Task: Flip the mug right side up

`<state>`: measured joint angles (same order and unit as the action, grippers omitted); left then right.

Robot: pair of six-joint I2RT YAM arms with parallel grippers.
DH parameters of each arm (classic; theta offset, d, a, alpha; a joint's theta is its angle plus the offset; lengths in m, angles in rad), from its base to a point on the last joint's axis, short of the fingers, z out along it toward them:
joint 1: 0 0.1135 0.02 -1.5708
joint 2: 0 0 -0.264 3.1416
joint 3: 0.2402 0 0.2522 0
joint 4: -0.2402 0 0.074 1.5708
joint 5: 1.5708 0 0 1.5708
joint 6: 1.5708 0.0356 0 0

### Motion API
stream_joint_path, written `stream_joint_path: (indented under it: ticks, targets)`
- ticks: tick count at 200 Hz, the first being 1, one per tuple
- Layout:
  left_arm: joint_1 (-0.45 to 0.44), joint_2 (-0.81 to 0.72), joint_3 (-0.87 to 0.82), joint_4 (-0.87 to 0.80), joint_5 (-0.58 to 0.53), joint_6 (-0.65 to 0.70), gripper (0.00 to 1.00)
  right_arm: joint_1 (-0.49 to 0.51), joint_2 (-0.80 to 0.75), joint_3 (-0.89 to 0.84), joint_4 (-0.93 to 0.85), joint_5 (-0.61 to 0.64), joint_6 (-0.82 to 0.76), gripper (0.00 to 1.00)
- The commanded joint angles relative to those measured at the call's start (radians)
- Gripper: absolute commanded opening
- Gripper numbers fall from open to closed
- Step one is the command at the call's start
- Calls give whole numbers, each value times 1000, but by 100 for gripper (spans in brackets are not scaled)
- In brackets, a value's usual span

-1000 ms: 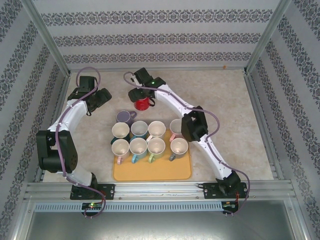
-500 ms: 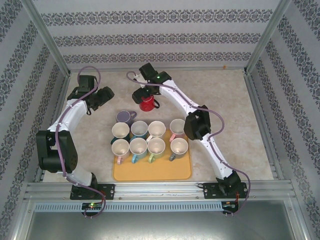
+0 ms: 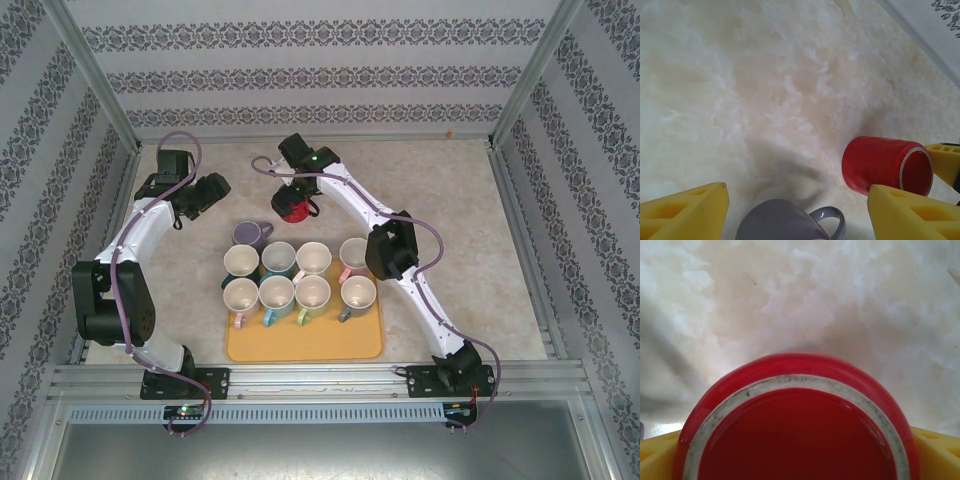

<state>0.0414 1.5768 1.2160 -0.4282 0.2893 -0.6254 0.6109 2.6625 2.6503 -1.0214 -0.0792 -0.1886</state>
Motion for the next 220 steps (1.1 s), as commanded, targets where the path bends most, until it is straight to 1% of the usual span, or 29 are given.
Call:
stream_joint_path:
  ticks: [1,23,51,68,75,92,138,149,155,168,200,220]
  targets:
    - [11,-20,21,26,25,13,72,-5,32,-3,-10,-22,-2,91]
    - [11,-30,22,22,31,14,71,-8,29,1,-2,-36,10,83]
    - [11,-52,29,5,37,23,71,-17,-15,2,11,-56,39,69]
    - [9,-76,29,-1,45,21,71,-33,-81,-25,40,-100,89,62]
    - [6,-87,28,-1,49,20,70,-44,-123,-54,67,-122,123,56]
    - [-2,-117,31,-5,64,22,70,-67,-216,-116,124,-161,195,46]
    - [-70,-219,37,7,115,52,71,-120,-535,-401,416,-277,451,48]
    - [-92,-246,35,14,127,55,71,-132,-609,-483,509,-296,524,48]
    - [-103,-261,32,19,137,55,71,-139,-652,-555,580,-314,583,48]
    - [-125,-295,18,35,158,46,71,-160,-737,-654,694,-352,701,47]
    - [-201,-367,-53,167,266,2,70,-190,-928,-954,1068,-434,1030,45]
    - [-254,-380,-101,289,377,-44,70,-189,-1014,-1084,1213,-479,1164,46]
